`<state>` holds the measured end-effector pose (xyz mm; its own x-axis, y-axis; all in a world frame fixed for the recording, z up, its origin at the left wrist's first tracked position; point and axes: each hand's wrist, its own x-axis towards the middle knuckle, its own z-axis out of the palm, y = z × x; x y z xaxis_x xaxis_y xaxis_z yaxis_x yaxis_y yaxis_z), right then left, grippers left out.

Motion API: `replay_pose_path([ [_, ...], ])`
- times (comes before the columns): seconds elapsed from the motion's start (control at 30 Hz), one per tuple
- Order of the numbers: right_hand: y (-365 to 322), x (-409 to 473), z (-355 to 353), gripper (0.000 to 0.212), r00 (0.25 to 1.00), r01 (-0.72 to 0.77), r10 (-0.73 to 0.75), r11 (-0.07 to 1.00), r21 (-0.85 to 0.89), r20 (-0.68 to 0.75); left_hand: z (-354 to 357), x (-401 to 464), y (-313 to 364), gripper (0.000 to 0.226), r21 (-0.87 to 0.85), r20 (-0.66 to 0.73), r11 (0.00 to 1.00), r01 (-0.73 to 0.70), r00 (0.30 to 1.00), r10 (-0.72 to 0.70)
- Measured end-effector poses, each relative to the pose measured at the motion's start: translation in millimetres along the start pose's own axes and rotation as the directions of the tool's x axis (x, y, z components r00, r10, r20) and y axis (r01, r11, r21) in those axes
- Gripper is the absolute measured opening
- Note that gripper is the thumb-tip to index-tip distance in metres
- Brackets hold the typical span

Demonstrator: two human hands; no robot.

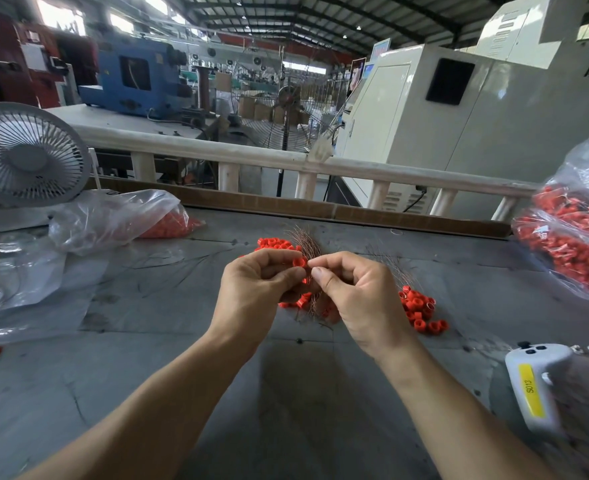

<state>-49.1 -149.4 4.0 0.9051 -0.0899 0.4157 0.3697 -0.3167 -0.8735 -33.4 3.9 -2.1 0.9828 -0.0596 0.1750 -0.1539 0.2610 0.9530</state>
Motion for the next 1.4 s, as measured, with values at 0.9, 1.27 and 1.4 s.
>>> replay_pose_path([
  [0.9, -1.2, -2.5, 3.2, 0.015, 0.998, 0.050, -0.050, 0.999, -0.017, 0.029, -1.0, 0.3, -2.1, 0.019, 0.044, -0.048, 0.999, -0.004, 0.999, 0.006],
  [1.27, 0.6, -1.7, 3.4, 0.014, 0.999, 0.041, -0.041, 0.997, -0.065, -0.001, 0.2, 1.2, -3.5, 0.012, 0.040, -0.023, 0.999, -0.033, 0.999, 0.033],
  [1.4, 1.5, -1.2, 3.3, 0.014, 1.000, 0.026, -0.026, 0.996, -0.086, -0.009, 0.0, 1.4, -3.9, 0.013, 0.043, -0.017, 0.999, -0.034, 0.999, 0.035],
])
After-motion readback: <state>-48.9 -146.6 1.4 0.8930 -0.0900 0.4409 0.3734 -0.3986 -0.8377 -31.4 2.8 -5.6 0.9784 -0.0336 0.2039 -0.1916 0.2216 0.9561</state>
